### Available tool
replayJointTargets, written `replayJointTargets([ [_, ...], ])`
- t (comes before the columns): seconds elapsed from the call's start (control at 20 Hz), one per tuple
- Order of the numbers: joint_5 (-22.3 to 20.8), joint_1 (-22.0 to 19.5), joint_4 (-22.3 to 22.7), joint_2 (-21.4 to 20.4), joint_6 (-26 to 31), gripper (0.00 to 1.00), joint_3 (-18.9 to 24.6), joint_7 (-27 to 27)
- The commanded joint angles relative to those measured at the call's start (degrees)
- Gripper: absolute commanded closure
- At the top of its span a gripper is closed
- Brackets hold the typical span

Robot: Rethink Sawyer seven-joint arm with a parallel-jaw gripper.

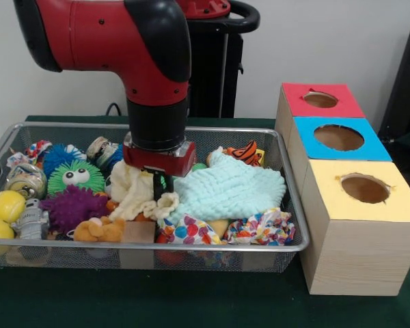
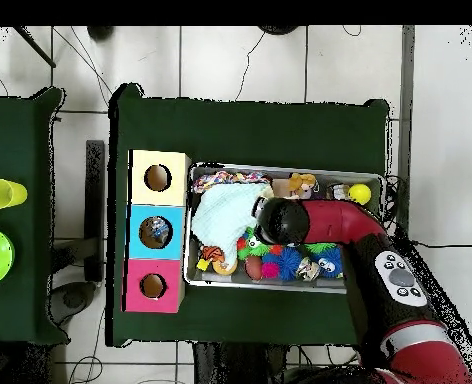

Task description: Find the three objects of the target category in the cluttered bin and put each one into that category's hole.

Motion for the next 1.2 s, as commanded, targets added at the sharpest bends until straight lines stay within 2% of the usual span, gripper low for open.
replayJointTargets([
  [0.05,-2.81,-0.15,3.78,1.68,4.53,1.00,4.76,-10.34],
  [0.35,-2.87,-0.57,4.31,1.52,4.36,1.00,4.89,-10.38],
  [0.55,-3.71,1.16,4.04,-0.14,4.07,1.00,2.36,-8.03],
  [0.7,-3.76,-0.35,4.08,0.99,2.89,1.00,3.55,-9.11],
  [0.95,-5.89,-0.39,4.97,0.43,0.19,1.00,2.90,-8.52],
  [1.2,-6.93,0.32,4.76,-0.05,-0.18,1.00,1.88,-7.02],
])
